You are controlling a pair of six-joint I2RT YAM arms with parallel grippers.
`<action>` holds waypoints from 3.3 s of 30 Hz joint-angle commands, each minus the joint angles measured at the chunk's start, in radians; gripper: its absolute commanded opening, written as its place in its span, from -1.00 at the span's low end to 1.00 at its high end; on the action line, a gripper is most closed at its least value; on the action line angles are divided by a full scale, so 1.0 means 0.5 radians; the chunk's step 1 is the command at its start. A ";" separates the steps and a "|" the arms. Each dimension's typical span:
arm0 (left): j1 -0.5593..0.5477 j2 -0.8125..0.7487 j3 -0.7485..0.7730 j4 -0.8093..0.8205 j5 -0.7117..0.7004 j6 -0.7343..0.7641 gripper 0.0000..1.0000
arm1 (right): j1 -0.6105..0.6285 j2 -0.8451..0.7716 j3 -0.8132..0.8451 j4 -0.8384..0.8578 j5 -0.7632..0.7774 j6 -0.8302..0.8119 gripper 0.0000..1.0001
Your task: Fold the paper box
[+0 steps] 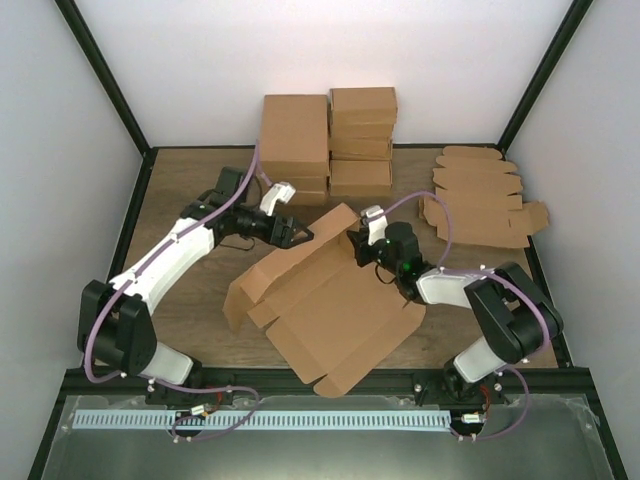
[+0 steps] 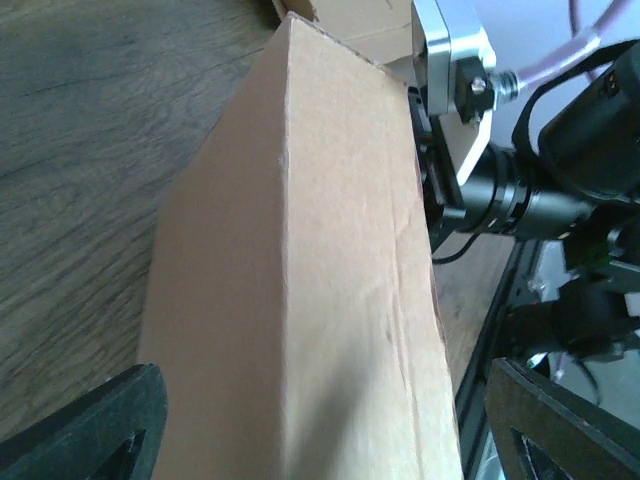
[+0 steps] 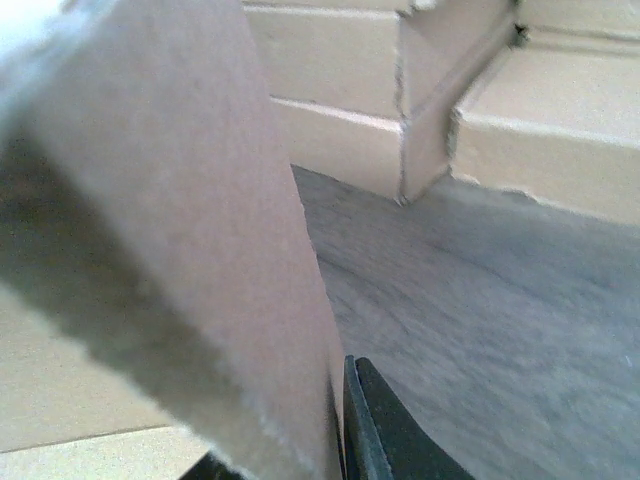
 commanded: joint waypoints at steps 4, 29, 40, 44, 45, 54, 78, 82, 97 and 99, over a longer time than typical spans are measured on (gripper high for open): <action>-0.002 -0.279 -0.100 0.090 -0.250 0.082 0.99 | 0.024 -0.150 -0.114 -0.144 0.394 0.225 -0.70; -0.003 -1.152 -0.487 0.252 -0.918 -0.031 1.00 | 0.024 -0.259 -0.242 -0.093 0.588 0.363 -0.56; -0.001 -1.295 -0.519 0.313 -0.939 -0.051 1.00 | 0.023 -0.254 -0.252 -0.044 0.552 0.333 -0.32; -0.003 -1.299 -0.513 0.296 -0.946 -0.043 1.00 | 0.025 -0.241 -0.254 -0.007 0.529 0.313 -0.13; -0.003 -1.302 -0.512 0.293 -0.945 -0.044 1.00 | 0.026 -0.236 -0.253 0.002 0.523 0.308 -0.10; -0.003 -1.375 -0.553 0.291 -0.967 -0.014 1.00 | 0.025 -0.216 -0.272 0.098 0.456 0.255 0.40; -0.002 -1.622 -0.761 0.426 -1.043 0.138 1.00 | 0.025 -0.175 -0.394 0.271 0.473 0.259 0.83; -0.003 -1.670 -0.799 0.447 -1.057 0.123 1.00 | 0.025 -0.169 -0.399 0.273 0.486 0.261 0.72; -0.003 -1.731 -0.818 0.451 -1.086 0.114 1.00 | 0.025 -0.131 -0.375 0.317 0.583 0.190 0.01; -0.003 -1.747 -0.822 0.451 -1.089 0.113 1.00 | 0.025 -0.114 -0.370 0.349 0.605 0.175 -0.02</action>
